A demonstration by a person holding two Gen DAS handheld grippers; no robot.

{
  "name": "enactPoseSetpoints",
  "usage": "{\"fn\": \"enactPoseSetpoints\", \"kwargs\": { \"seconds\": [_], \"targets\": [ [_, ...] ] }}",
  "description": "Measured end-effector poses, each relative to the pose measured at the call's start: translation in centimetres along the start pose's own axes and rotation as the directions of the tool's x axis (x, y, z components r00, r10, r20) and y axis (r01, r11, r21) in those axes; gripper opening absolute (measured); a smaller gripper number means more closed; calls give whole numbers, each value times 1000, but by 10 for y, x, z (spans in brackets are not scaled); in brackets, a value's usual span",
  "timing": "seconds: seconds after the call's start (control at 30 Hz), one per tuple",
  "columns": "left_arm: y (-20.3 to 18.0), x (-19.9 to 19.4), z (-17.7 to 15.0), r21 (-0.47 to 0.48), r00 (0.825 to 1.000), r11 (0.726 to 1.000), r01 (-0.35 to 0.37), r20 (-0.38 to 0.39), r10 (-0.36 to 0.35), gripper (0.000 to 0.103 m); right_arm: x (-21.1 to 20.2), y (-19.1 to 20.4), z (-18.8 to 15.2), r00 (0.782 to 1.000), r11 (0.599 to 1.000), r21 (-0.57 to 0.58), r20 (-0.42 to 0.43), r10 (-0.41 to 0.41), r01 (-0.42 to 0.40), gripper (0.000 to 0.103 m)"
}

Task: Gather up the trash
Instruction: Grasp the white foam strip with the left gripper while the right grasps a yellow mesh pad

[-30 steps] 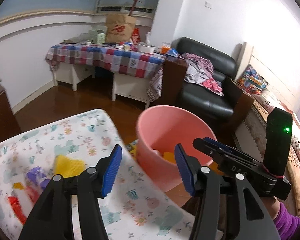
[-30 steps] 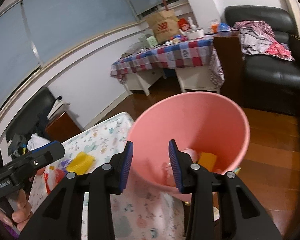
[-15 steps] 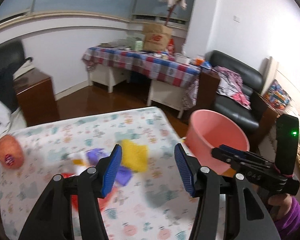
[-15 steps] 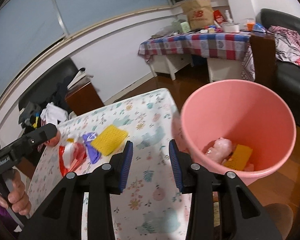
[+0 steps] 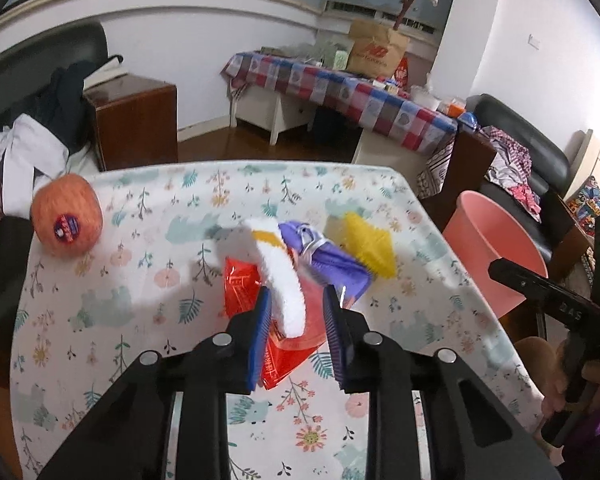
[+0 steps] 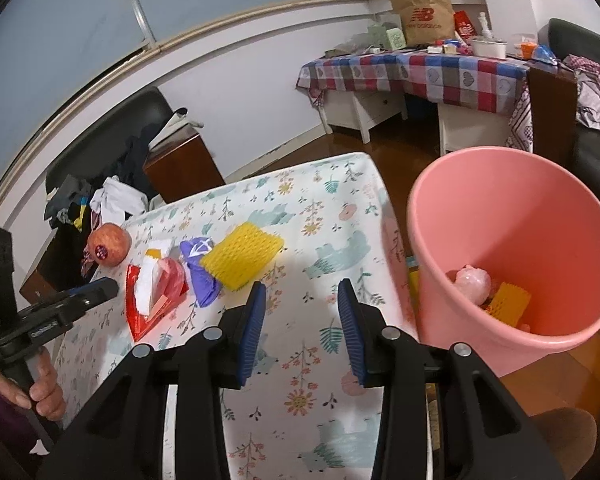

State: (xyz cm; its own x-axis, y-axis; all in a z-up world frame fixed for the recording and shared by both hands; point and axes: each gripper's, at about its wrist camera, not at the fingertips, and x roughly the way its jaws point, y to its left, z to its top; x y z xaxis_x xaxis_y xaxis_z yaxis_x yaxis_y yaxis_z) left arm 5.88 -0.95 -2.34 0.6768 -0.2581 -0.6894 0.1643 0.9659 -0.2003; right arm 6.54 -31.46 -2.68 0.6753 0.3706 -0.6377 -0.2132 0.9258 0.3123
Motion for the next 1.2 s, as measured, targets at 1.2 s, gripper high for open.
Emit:
{"fn": "enactPoseSetpoints", "kwargs": {
  "seconds": [1.2],
  "targets": [
    [14,4,0,-51,1000,999,16,13,-15,15,98,84,28,989,971,-232,-144,33,-66,38]
  ]
}}
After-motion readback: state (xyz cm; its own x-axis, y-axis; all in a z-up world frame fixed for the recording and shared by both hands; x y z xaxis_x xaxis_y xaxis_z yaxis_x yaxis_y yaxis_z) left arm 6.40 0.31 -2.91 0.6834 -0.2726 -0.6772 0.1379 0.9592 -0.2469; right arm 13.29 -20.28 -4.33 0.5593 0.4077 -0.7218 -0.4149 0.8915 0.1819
